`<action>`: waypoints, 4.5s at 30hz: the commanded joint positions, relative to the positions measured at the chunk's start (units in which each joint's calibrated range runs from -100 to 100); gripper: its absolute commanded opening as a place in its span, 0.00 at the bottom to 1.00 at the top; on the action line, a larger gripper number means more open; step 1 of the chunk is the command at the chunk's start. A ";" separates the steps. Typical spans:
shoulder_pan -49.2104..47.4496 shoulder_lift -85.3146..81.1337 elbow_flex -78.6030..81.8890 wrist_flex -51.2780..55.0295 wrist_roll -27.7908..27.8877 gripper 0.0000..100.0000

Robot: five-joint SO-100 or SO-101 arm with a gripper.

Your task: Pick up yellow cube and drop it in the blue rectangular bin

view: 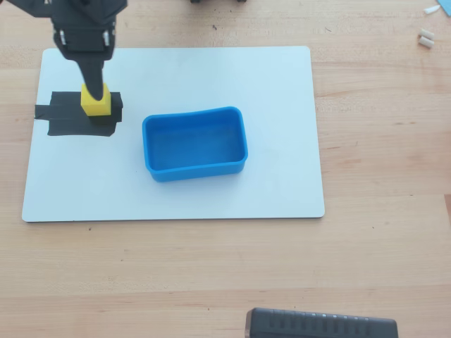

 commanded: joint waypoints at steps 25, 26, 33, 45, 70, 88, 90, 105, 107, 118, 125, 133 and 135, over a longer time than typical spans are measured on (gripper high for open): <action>2.89 12.71 -4.32 -8.10 -0.20 0.21; 2.89 12.99 -4.32 -8.26 -0.20 0.20; 3.06 13.18 -4.32 -8.26 -1.71 0.10; -3.29 -2.06 -4.41 2.06 -8.55 0.10; -25.93 -20.08 6.59 -2.23 -17.05 0.09; -25.67 -18.97 20.13 -18.42 -16.75 0.28; -25.16 -18.97 20.32 -18.75 -16.75 0.28; -27.05 -44.51 28.32 -9.17 -17.34 0.00; -27.39 -48.32 31.04 -8.26 -17.34 0.00; -31.33 -70.06 51.04 -6.20 -17.34 0.00; -29.45 -70.71 58.59 -8.18 -17.34 0.00; -28.59 -72.19 66.04 -10.57 -17.39 0.00; -28.16 -74.33 66.50 -9.83 -17.39 0.00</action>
